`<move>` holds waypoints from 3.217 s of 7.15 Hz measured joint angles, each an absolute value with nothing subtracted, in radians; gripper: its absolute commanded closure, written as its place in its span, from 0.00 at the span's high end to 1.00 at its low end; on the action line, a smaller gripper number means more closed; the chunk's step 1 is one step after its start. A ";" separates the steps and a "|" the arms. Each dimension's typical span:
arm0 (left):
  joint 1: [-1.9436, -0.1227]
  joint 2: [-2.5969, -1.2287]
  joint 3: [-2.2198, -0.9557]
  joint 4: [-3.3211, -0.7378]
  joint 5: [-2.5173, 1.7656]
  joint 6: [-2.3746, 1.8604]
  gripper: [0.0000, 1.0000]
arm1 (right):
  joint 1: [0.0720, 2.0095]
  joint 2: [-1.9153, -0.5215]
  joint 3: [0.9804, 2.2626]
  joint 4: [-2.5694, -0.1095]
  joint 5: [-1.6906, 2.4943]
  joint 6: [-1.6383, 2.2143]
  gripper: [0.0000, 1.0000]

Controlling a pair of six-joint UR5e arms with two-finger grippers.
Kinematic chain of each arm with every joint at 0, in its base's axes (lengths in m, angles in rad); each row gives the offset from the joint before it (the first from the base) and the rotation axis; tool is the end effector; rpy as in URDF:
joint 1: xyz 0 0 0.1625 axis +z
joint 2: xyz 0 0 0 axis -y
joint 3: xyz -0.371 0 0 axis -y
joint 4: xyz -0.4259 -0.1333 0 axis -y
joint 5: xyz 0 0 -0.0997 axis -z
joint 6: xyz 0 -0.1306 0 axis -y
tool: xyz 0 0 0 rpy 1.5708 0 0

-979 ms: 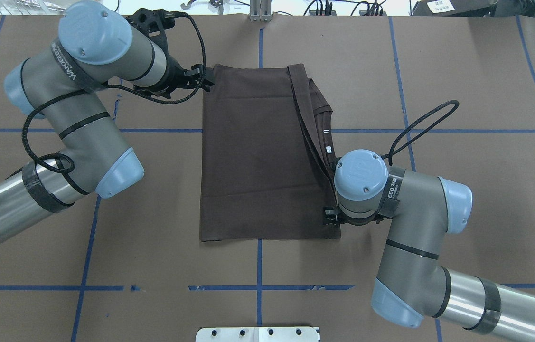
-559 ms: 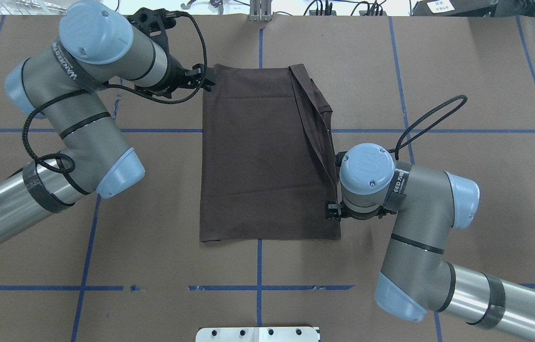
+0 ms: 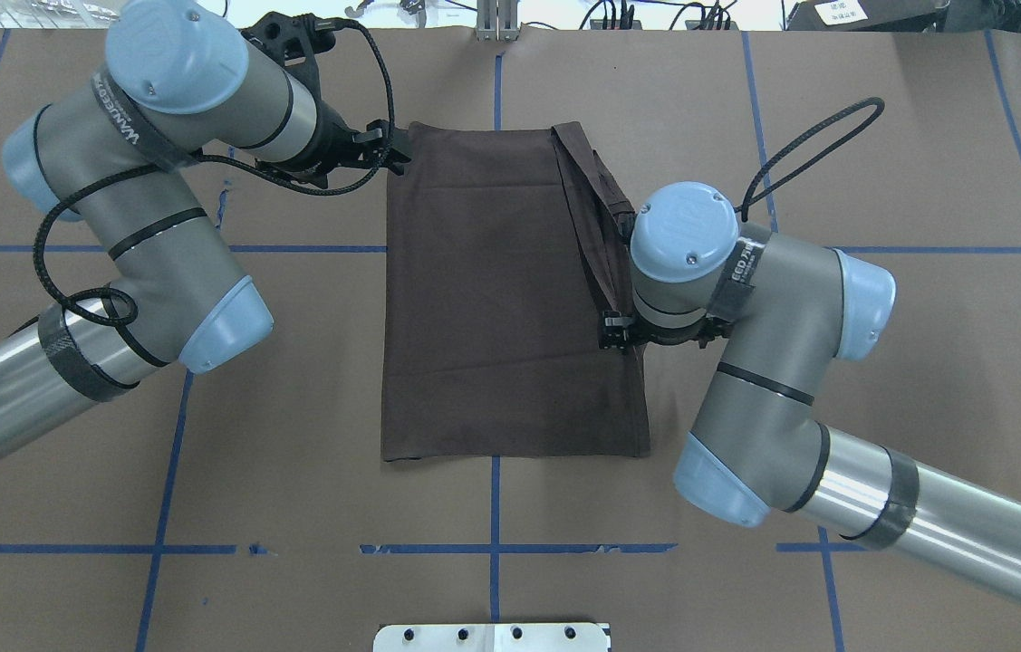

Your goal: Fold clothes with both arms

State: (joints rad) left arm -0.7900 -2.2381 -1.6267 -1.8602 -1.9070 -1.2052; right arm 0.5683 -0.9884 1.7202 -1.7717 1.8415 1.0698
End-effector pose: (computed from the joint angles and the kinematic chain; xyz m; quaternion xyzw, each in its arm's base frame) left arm 0.4330 -0.5652 0.1528 0.1386 0.4804 -0.1023 0.8600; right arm -0.5123 -0.4438 0.2458 0.0204 -0.2900 -0.0032 0.9568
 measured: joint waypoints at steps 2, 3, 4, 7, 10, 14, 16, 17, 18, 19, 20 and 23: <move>-0.831 -2.231 -1.630 -1.850 -1.937 -1.132 1.00 | 0.593 -0.883 1.555 -1.690 1.842 1.059 1.00; -0.842 -2.226 -1.629 -1.848 -1.946 -1.112 1.00 | 0.609 -0.844 1.478 -1.642 1.845 1.055 1.00; -0.848 -2.218 -1.627 -1.849 -1.952 -1.103 1.00 | 0.627 -0.805 1.409 -1.619 1.851 1.046 1.00; -0.854 -2.210 -1.622 -1.857 -1.956 -1.098 1.00 | 0.652 -0.773 1.324 -1.597 1.856 1.014 1.00; -0.853 -2.209 -1.620 -1.860 -1.956 -1.098 1.00 | 0.661 -0.785 1.314 -1.597 1.863 1.007 1.00; -0.852 -2.213 -1.620 -1.860 -1.955 -1.100 1.00 | 0.712 -0.816 1.315 -1.596 1.913 0.974 1.00; -0.851 -2.211 -1.620 -1.864 -1.954 -1.100 1.00 | 0.731 -0.810 1.322 -1.597 1.946 0.949 1.00; -0.851 -2.210 -1.620 -1.864 -1.954 -1.100 1.00 | 0.724 -0.796 1.322 -1.596 1.951 0.953 1.00; -0.852 -2.210 -1.619 -1.864 -1.955 -1.100 1.00 | 0.709 -0.781 1.321 -1.596 1.951 0.957 1.00; -0.853 -2.209 -1.620 -1.864 -1.955 -1.099 1.00 | 0.691 -0.768 1.319 -1.596 1.950 0.963 1.00; -0.853 -2.208 -1.619 -1.864 -1.955 -1.099 1.00 | 0.669 -0.764 1.317 -1.596 1.947 0.970 1.00; -0.853 -2.208 -1.619 -1.865 -1.954 -1.099 1.00 | 0.638 -0.776 1.308 -1.606 1.942 0.977 1.00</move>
State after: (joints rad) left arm -0.8530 -2.2080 -1.6193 -1.8653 -1.9543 -1.0994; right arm 0.6379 -0.7765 1.3084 -1.6058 1.9421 0.9765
